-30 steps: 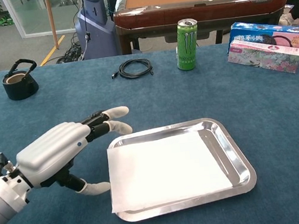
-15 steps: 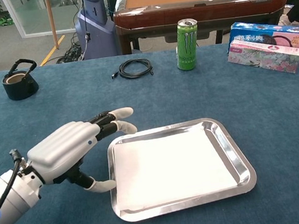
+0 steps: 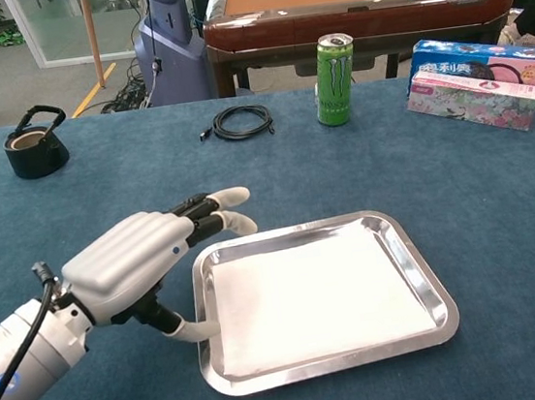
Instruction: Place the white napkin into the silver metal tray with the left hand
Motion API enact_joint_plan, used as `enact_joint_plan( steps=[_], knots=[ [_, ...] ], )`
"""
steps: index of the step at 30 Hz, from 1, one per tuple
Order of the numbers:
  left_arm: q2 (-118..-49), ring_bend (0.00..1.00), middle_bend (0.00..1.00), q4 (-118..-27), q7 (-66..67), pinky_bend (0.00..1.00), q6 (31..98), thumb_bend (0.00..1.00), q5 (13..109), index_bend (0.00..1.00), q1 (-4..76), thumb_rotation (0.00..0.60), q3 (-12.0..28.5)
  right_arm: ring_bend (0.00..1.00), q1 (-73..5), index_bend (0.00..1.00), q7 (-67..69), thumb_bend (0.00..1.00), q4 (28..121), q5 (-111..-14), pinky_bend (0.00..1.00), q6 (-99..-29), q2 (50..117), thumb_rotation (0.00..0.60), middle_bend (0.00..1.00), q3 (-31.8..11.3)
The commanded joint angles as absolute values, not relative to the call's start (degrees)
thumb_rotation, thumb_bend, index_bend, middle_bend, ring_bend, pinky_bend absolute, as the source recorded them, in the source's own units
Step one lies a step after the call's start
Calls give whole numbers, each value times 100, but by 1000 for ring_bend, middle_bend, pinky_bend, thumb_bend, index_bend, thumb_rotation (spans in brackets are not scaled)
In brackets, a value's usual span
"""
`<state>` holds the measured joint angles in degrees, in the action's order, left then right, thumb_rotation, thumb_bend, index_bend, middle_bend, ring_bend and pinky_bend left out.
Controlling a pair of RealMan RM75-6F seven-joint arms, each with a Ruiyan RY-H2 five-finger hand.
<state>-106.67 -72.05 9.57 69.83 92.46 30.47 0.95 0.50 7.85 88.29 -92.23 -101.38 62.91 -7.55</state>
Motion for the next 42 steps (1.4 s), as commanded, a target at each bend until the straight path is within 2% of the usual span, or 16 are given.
enact_joint_plan(
  steps=[1,18,26,29,34,42],
  knots=[
    [-10686,0,47,-7249,1038,198,6964,135,9241,207,3072,600,114,485,58,551,782,325,8838,-9240,657,-10159,6291,600,588,-751],
    [-10883,0,48,-7173,1355,198,6813,135,9078,204,3196,600,256,485,92,551,894,325,8837,-9210,657,-10217,6251,600,588,-784],
    [-10960,0,48,-7086,1443,198,6973,129,9127,202,3209,600,306,485,88,551,896,325,8836,-9211,657,-10208,6253,600,588,-788],
    [-10959,0,46,-7024,1625,198,7037,98,9206,153,3215,600,271,485,88,551,897,324,8835,-9212,657,-10207,6255,600,588,-788],
    [-10993,0,24,-6924,2032,198,7163,63,9321,8,3205,600,230,484,90,551,916,325,8826,-9223,657,-10239,6272,600,588,-799],
    [-11001,0,24,-6903,2221,198,7335,59,9354,0,3159,600,259,485,77,551,930,325,8814,-9197,657,-10186,6263,600,588,-798]
  ],
)
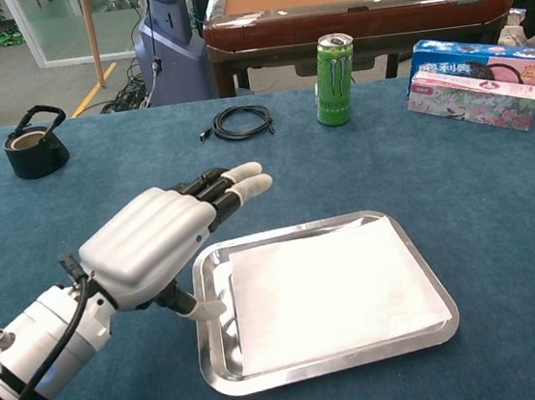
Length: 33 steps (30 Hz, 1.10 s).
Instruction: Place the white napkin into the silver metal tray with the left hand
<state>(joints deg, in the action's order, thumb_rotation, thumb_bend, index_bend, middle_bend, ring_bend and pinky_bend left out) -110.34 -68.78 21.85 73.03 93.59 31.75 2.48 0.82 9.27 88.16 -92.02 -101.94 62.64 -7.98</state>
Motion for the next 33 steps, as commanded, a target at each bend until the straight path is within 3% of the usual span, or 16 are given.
enact_joint_plan(
  steps=[1,8,20,24,29,33],
  knots=[
    [-10979,0,24,-6922,2232,198,7346,59,9341,0,3146,600,264,484,75,551,932,325,8813,-9194,657,-10180,6263,600,588,-799],
    [-10592,0,24,-7275,2392,198,7479,60,9235,7,2982,600,270,485,70,551,903,325,8811,-9203,657,-10169,6276,600,588,-791],
    [-9144,0,24,-8524,2617,198,8004,60,8863,66,2403,600,351,484,9,551,589,324,8800,-9253,631,-10068,6396,600,586,-754],
    [-8633,0,24,-8698,2354,198,8253,60,8774,66,2179,600,395,463,-14,551,390,318,8779,-9268,549,-10029,6466,600,559,-737],
    [-8274,0,24,-8558,1981,198,8609,60,8605,70,1845,600,444,398,-41,551,55,290,8708,-9246,320,-10045,6615,600,501,-778],
    [-7904,0,24,-8768,1987,198,8844,60,8573,70,1551,600,337,387,-74,551,-47,288,8693,-9142,268,-9937,6694,600,489,-793]
  ],
)
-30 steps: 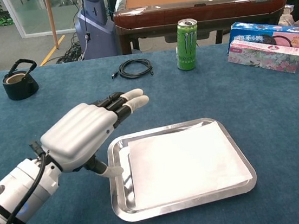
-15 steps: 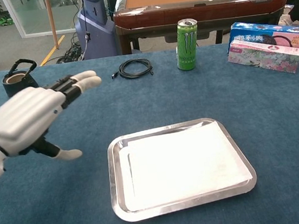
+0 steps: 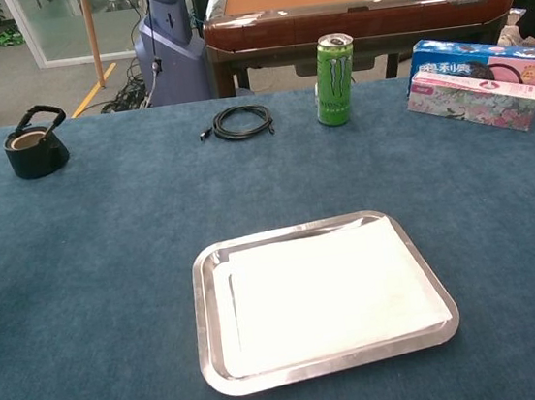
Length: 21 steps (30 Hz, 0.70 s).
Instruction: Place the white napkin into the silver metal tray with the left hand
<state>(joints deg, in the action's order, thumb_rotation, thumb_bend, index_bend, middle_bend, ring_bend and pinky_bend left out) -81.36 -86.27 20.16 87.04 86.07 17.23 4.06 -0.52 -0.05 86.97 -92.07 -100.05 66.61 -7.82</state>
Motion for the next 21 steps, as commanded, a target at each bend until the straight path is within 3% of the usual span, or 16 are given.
enact_joint_plan(
  steps=[1,11,21],
  knots=[
    [-7779,0,24,-8852,1938,198,8905,60,8601,70,1469,600,286,386,-81,551,-81,288,8708,-9095,267,-9890,6704,600,488,-795],
    [-7230,0,24,-9088,1133,198,9408,60,8769,105,944,600,144,364,-55,551,-1095,286,9397,-8194,266,-9183,6486,600,465,-783],
    [-6852,0,24,-9254,550,198,9135,60,8597,123,876,600,209,356,-104,551,-1221,285,9638,-8056,266,-8967,6341,600,459,-765]
  ],
)
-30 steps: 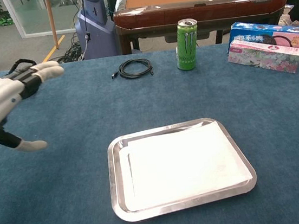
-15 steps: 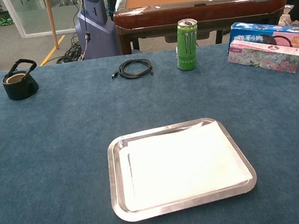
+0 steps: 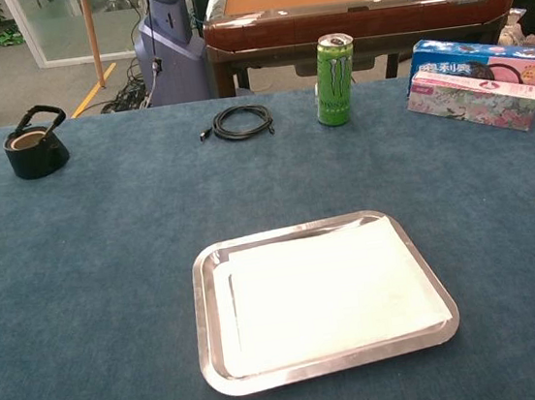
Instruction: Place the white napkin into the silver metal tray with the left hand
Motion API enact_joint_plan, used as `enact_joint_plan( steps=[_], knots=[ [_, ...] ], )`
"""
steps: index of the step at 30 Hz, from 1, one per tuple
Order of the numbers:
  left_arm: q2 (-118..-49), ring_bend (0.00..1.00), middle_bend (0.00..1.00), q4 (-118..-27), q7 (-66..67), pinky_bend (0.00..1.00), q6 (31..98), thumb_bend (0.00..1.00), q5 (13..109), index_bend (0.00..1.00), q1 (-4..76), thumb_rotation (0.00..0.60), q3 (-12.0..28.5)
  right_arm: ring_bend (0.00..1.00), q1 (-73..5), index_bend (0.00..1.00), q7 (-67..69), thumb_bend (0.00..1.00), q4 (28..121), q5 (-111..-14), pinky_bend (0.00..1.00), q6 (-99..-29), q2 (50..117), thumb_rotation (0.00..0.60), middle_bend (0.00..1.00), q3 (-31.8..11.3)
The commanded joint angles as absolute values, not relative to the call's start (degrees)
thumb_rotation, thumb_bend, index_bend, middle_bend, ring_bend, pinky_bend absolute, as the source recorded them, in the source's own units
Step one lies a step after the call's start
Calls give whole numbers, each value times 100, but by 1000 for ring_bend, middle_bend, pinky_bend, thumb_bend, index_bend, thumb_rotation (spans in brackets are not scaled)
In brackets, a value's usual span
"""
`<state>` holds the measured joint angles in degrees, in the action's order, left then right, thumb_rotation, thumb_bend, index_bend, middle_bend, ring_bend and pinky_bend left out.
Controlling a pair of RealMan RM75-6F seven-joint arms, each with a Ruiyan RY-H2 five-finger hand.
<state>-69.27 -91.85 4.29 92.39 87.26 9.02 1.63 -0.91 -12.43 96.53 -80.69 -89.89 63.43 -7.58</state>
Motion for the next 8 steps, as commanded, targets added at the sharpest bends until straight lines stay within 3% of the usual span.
enact_joint_plan(
  steps=[1,8],
  knots=[
    [-6838,0,24,-9277,632,198,9094,60,8514,123,873,600,243,355,-117,551,-1194,285,9623,-8040,267,-8936,6343,600,459,-768],
    [-6817,0,24,-9403,965,198,8926,60,8206,123,842,600,350,356,-186,551,-1119,286,9549,-8140,267,-8770,6330,600,459,-679]
  ],
)
